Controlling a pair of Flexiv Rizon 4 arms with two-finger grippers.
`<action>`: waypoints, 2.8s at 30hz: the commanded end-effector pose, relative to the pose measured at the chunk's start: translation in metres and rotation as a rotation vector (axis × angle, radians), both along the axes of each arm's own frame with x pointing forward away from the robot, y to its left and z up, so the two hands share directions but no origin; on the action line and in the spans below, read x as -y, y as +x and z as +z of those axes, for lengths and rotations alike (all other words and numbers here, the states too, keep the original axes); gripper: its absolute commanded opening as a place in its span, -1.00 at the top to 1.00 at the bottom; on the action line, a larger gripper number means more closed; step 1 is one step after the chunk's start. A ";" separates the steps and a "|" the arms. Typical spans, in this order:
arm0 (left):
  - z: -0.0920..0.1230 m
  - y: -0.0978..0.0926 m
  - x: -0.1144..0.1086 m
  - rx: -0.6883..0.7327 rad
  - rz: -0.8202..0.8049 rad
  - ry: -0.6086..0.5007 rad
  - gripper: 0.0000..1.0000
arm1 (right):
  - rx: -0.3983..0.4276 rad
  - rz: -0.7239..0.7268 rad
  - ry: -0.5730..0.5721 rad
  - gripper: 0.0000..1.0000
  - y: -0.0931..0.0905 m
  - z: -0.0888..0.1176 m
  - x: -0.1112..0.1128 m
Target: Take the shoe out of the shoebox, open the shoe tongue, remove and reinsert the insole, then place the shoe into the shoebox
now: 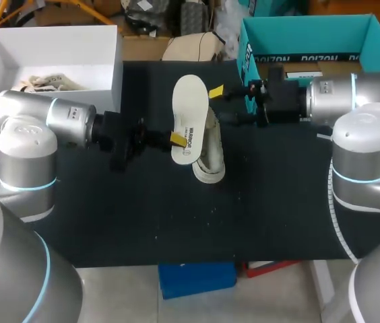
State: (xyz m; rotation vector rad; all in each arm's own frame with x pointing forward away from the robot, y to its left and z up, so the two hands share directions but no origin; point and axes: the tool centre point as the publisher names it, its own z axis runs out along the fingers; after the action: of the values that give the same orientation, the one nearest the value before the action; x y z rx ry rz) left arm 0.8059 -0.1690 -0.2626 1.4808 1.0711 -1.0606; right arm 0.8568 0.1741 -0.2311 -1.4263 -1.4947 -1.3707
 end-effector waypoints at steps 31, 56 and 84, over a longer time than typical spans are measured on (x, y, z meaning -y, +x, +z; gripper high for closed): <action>0.000 0.000 0.001 0.001 -0.003 0.003 1.00 | -0.130 0.110 0.101 -0.21 0.011 -0.022 -0.030; 0.000 0.000 0.001 0.001 -0.003 0.003 1.00 | -0.137 0.129 0.073 0.47 0.020 -0.025 -0.043; 0.039 -0.036 -0.112 0.032 0.371 0.816 -1.00 | -0.139 0.135 0.053 1.00 0.020 -0.025 -0.042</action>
State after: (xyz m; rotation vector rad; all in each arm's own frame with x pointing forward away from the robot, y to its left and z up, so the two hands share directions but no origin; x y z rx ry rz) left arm 0.7878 -0.0706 -0.2426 1.5913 1.4193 -0.7734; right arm 0.8768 0.2156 -0.2555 -1.3331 -1.4277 -1.1957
